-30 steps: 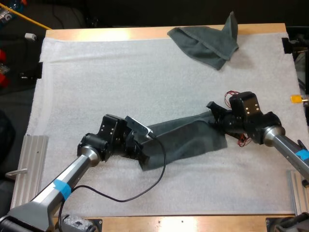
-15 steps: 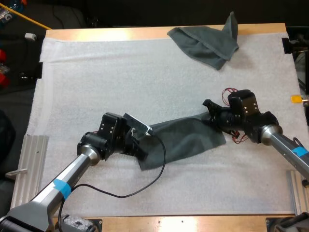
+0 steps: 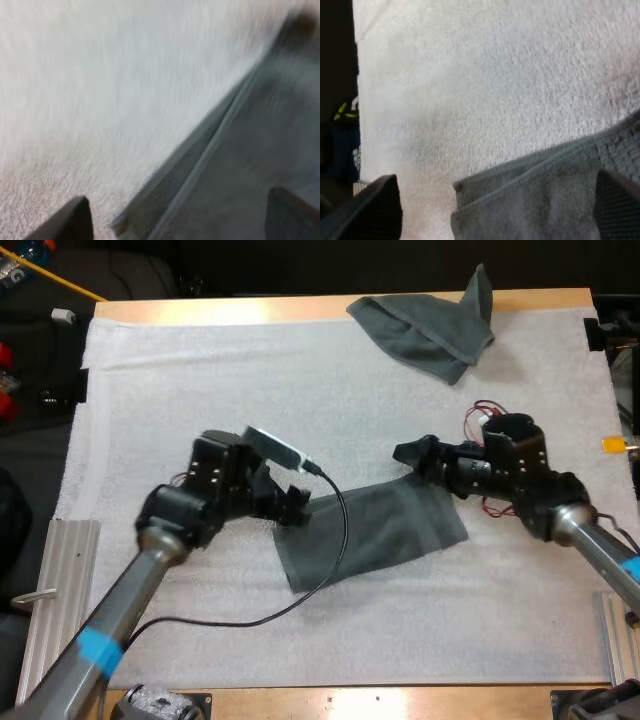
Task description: Pick towel from pile, fold and stack
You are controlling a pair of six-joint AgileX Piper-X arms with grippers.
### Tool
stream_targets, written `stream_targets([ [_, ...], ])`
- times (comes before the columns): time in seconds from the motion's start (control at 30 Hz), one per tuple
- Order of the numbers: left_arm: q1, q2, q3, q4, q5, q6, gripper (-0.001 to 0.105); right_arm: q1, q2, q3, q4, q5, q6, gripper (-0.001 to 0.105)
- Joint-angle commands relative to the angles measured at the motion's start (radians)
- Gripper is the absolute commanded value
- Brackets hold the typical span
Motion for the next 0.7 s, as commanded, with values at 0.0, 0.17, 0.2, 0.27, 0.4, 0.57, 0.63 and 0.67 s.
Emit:
stream_targets([
  [0.0, 0.0, -0.043, -0.011, 0.015, 0.032, -0.052, 0.068, -0.007, -0.04, -0.004, 0.048, 0.012, -0.054, 0.077],
  [0.17, 0.0, -0.168, -0.012, 0.047, 0.114, -0.194, 0.068, -0.007, -0.119, -0.022, 0.203, 0.052, -0.163, 0.077],
  [0.2, 0.0, -0.2, -0.012, 0.064, 0.127, -0.222, 0.068, -0.007, -0.138, -0.03, 0.255, 0.071, -0.188, 0.077],
  [0.27, 0.0, -0.245, -0.012, 0.092, 0.137, -0.256, 0.068, -0.007, -0.169, -0.044, 0.331, 0.1, -0.233, 0.077],
  [0.4, 0.0, -0.347, -0.012, 0.156, 0.174, -0.346, 0.068, -0.007, -0.23, -0.074, 0.466, 0.146, -0.335, 0.077],
  [0.57, 0.0, -0.437, -0.012, 0.237, 0.232, -0.471, 0.068, -0.007, -0.262, -0.113, 0.621, 0.233, -0.438, 0.077],
  [0.63, 0.0, -0.465, -0.012, 0.278, 0.238, -0.488, 0.068, -0.007, -0.262, -0.127, 0.662, 0.269, -0.471, 0.077],
  [0.67, 0.0, -0.476, -0.012, 0.294, 0.238, -0.496, 0.068, -0.007, -0.262, -0.129, 0.666, 0.279, -0.483, 0.077],
])
